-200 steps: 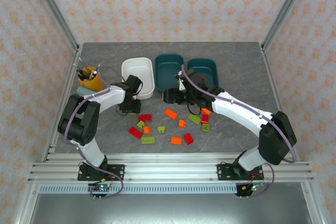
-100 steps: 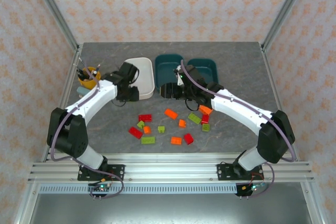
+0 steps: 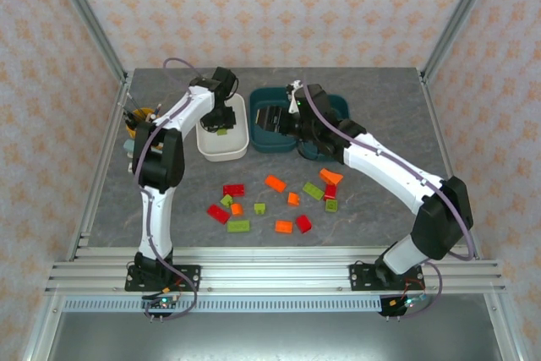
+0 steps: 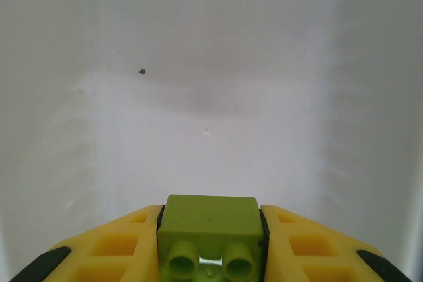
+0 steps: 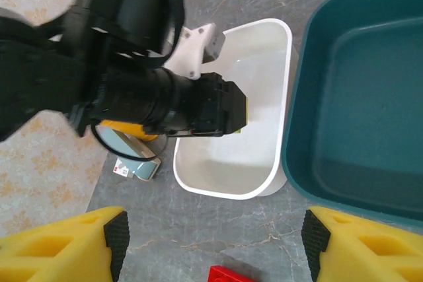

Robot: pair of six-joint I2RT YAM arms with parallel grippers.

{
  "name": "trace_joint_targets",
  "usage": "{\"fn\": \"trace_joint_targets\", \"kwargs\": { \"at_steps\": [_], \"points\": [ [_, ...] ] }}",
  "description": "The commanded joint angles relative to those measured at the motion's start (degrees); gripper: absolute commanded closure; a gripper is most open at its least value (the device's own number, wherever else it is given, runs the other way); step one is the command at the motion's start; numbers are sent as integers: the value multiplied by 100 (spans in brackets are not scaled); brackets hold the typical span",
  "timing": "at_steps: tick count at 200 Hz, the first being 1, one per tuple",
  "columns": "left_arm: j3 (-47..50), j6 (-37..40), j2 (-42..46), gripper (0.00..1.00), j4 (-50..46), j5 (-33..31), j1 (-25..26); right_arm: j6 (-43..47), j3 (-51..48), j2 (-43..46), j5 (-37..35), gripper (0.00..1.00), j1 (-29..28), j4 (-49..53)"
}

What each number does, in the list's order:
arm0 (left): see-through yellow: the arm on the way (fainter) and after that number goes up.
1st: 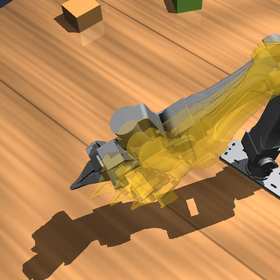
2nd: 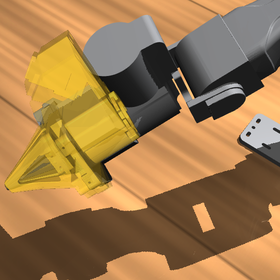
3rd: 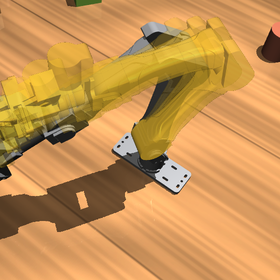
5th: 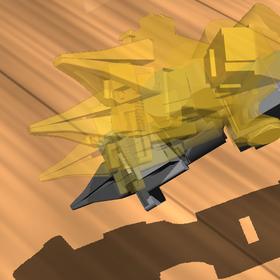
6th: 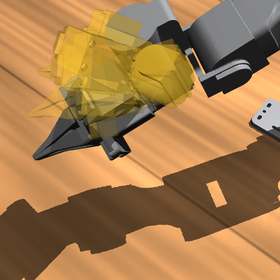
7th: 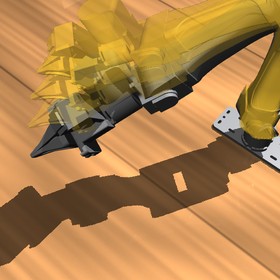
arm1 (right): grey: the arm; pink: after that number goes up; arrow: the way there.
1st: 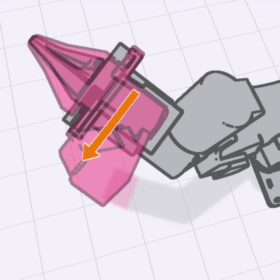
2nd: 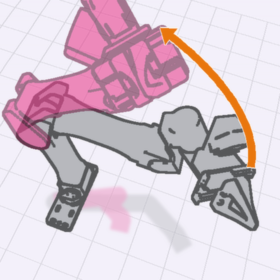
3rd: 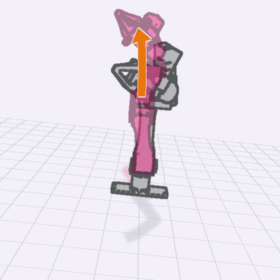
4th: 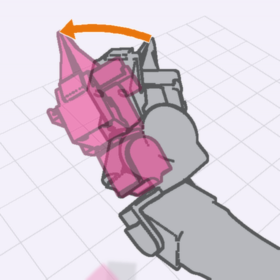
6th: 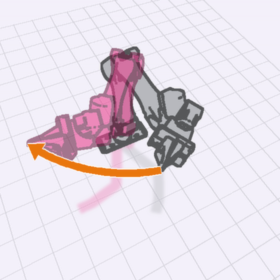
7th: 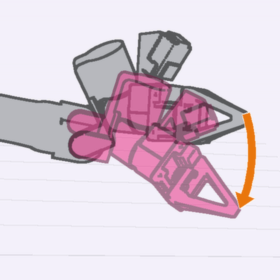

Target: Sort the legos into containers by color

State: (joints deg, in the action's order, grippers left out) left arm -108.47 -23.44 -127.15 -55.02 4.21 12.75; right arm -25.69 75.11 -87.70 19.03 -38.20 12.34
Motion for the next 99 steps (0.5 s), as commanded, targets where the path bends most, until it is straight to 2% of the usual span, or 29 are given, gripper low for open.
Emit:
{"fn": "trace_joint_targets", "kwargs": {
  "at_steps": [1,23,65,99],
  "points": [
    [-388,-117,-165,70,-312,-77,-79,36,-117,131,-175,28,39,217],
    [-544,-110,-411,66,-423,-111,-98,39,-286,211,-219,28,84,441],
    [-424,-165,-246,38,-366,-75,-102,183,-321,343,-503,28,154,1183],
    [-388,-255,238,33,-335,-12,-91,139,-280,573,-1138,28,176,1977]
  ]
}}
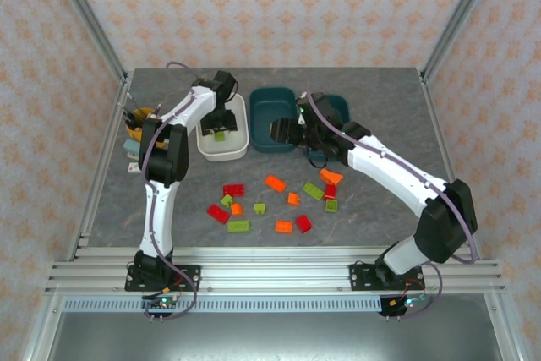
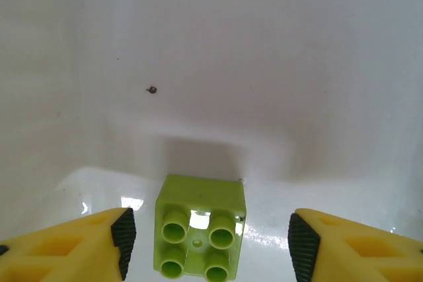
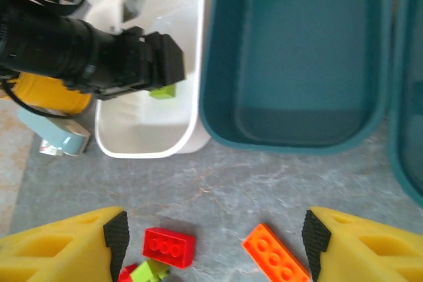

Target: Sort the legos into containers by color

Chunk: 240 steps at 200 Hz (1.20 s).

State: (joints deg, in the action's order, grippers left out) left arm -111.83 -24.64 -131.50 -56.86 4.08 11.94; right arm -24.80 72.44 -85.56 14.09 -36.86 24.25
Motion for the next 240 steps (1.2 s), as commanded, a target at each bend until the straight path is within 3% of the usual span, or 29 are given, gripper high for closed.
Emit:
{"fn": "trace_joint_targets", "kwargs": {
  "at_steps": [1,27,61,109,155,185,240],
  "points": [
    [-50,-136,693,33,-151,3,-13,43,-12,366,-671,28,45,819],
    [256,-224,1375,31,49,87,108,-316,-24,533,-1317,21,168,1754],
    [1282,-411,2594,29,590,280,438,13,-370,519,-1256,15,461,2405],
    [3147,-969,4116,28,1355,525,1159,1125,-118,-618,-1505,21,496,3213],
    [4793,-1585,5587,27,1997,410,1781,1814,308,-1446,-1798,22,496,3271],
    [5285,-1798,6135,26,1925,275,1841,2149,441,-1852,-1883,25,491,3212],
    [5347,-1858,6313,26,1853,251,1847,2528,595,-2274,-1961,41,496,3088]
  ]
}}
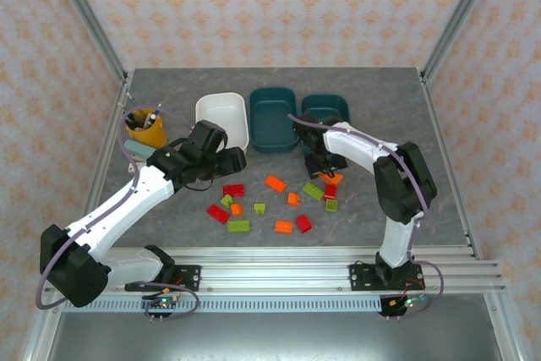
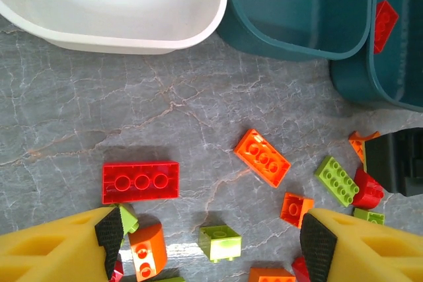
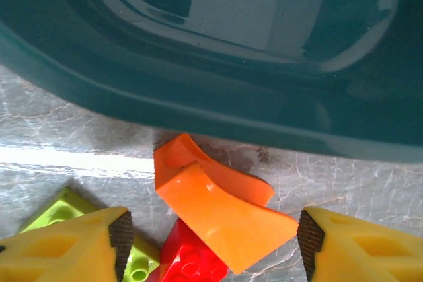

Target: Sort the legos into containers by color

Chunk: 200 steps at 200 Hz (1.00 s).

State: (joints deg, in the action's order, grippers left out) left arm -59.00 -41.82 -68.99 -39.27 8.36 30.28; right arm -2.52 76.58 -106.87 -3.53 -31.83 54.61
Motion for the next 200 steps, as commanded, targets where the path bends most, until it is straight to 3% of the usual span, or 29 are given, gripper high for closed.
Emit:
{"fn": "trace_joint_targets", "kwargs": {
  "at_steps": [1,109,200],
  "points": [
    [64,-145,66,26,98,-177,13,307,186,-151,-196,41,-7,51],
    [224,-265,320,26,237,-230,101,437,156,-462,-156,63,-15,23],
    [257,-302,293,26,270,-248,118,542,22,-509,-548,75,-255,-10]
  ]
}}
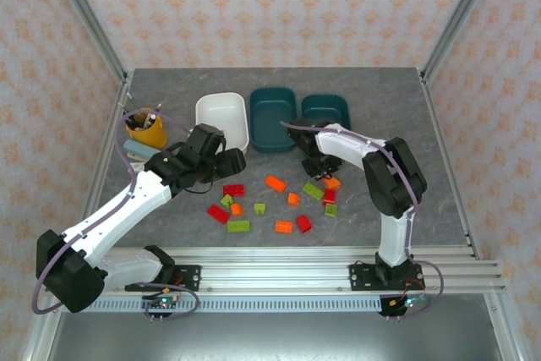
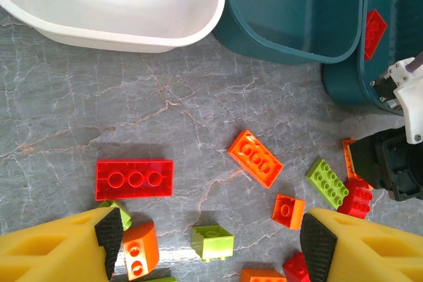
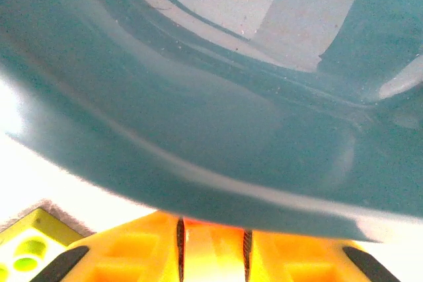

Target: Sort the legos into containers by color

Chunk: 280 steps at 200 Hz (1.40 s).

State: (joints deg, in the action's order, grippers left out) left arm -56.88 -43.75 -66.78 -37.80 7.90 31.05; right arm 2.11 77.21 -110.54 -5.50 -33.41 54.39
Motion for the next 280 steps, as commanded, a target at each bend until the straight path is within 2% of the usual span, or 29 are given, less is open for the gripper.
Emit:
{"fn": "trace_joint_targets", "kwargs": {
  "at_steps": [1,43,72,110,136,174,244,280],
  "points": [
    [45,-109,70,26,124,-206,42,79,-40,-133,-358,75,-101,11],
    [21,-124,86,26,180,-217,92,47,-106,152,-745,82,-313,-51],
    [-22,-155,137,26,204,-210,130,-125,-136,684,-818,84,-381,40],
    [-163,-282,307,26,166,-334,164,-442,105,1500,-536,84,-476,273],
    [-371,-284,382,26,161,-533,165,-761,655,1587,-83,84,-474,176],
    [-824,-153,210,25,216,-732,160,-1209,1877,709,536,85,-465,-150],
    [-1447,-46,-345,25,107,-831,162,-1767,3768,-1409,934,85,-168,-709],
    [-1450,-79,-396,25,45,-878,162,-2012,4857,-2429,1041,84,64,-412]
  ]
}}
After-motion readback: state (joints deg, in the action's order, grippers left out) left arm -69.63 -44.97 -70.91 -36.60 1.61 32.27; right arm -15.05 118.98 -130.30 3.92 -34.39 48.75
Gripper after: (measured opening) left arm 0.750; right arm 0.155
